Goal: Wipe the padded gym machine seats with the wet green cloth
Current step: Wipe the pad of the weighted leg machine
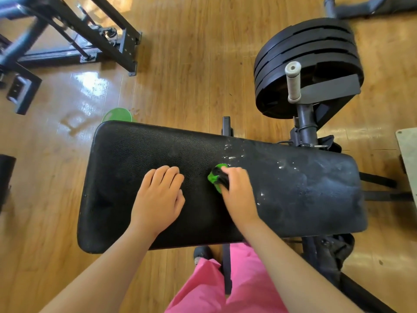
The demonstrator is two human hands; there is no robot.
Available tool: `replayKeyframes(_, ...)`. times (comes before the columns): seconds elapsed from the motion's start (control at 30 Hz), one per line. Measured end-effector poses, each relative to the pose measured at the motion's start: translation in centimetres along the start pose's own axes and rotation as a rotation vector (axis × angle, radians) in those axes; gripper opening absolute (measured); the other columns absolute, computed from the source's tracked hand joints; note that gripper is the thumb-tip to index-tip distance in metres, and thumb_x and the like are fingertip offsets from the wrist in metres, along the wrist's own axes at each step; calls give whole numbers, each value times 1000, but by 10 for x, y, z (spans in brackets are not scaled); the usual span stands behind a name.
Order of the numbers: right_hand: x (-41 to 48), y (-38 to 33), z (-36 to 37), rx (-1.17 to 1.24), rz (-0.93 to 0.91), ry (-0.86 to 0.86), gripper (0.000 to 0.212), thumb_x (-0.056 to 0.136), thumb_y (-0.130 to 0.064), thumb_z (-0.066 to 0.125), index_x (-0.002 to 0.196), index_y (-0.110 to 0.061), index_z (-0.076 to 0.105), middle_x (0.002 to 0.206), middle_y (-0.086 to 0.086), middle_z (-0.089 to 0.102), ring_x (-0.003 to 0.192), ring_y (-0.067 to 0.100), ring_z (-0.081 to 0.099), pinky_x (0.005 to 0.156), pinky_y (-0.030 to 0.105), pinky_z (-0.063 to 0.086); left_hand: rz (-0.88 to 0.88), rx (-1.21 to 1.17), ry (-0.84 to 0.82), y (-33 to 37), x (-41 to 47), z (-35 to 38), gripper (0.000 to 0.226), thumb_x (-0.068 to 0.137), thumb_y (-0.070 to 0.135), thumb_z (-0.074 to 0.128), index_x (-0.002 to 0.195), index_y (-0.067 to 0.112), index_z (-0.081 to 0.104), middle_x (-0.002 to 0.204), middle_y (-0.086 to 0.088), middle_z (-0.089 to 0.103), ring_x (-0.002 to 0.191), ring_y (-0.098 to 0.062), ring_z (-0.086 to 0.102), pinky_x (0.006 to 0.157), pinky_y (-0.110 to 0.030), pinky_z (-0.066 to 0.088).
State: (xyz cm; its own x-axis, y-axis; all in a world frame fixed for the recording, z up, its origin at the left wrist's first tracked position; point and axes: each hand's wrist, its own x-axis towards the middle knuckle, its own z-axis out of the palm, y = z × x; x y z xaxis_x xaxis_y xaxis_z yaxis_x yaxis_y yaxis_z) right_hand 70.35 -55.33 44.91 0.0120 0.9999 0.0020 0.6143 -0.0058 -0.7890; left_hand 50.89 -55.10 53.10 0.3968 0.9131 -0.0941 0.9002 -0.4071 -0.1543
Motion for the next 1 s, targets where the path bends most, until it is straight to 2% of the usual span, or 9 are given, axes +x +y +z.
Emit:
replayKeyframes(0.13,23,42,-32,-82,241,71,34,89,-16,67,120,-5,56,111,9,57,106,22,52,88,27,43,-3,13,-9,0,0,1,35,89,27,43,113,10,63,119,-8,60,115,-29,51,97,-43,38)
replayKeyframes(0.23,21,44,-36,-104,325,100,34,89,-9,66,120,-3,54,115,13,55,108,26,51,87,26,40,-4,18,-31,-1,2,1,37,89,28,40,113,10,63,119,-8,60,115,-29,50,97,-42,36)
replayKeyframes(0.33,5,16,-22,-64,270,92,35,85,-5,70,117,-5,55,111,11,56,106,22,51,88,29,45,-9,18,-52,0,2,0,38,89,29,41,114,10,63,120,-8,60,115,-29,51,97,-43,37)
replayKeyframes(0.47,-14,-28,4,54,54,5,37,79,-6,75,112,-7,59,105,8,58,98,20,51,85,23,38,-13,8,-62,0,2,-2,36,87,28,44,113,11,63,120,-8,61,115,-29,51,97,-43,37)
replayKeyframes(0.6,9,-22,6,47,-26,-50,41,77,-8,76,114,-4,59,108,11,59,103,24,53,86,25,40,-21,15,-80,1,3,-3,36,86,27,46,113,11,63,120,-8,60,116,-29,51,97,-43,36)
replayKeyframes(0.77,41,15,-13,-22,73,24,41,83,-6,72,121,-2,56,111,13,58,105,27,53,84,35,48,-27,34,-102,1,4,-3,38,88,29,40,112,11,64,119,-8,61,115,-29,50,97,-43,35)
replayKeyframes(0.9,40,41,-28,-32,251,105,34,90,-9,65,121,-5,53,115,12,56,111,25,50,85,31,44,-32,39,-102,2,4,-4,39,89,29,39,112,11,64,119,-8,61,115,-29,50,97,-42,34)
replayKeyframes(1.0,34,40,-34,-24,312,113,33,90,-13,66,120,-8,54,115,10,57,111,23,51,86,28,43,-28,29,-100,3,4,-5,38,88,28,39,111,11,64,118,-8,60,115,-28,49,97,-42,34)
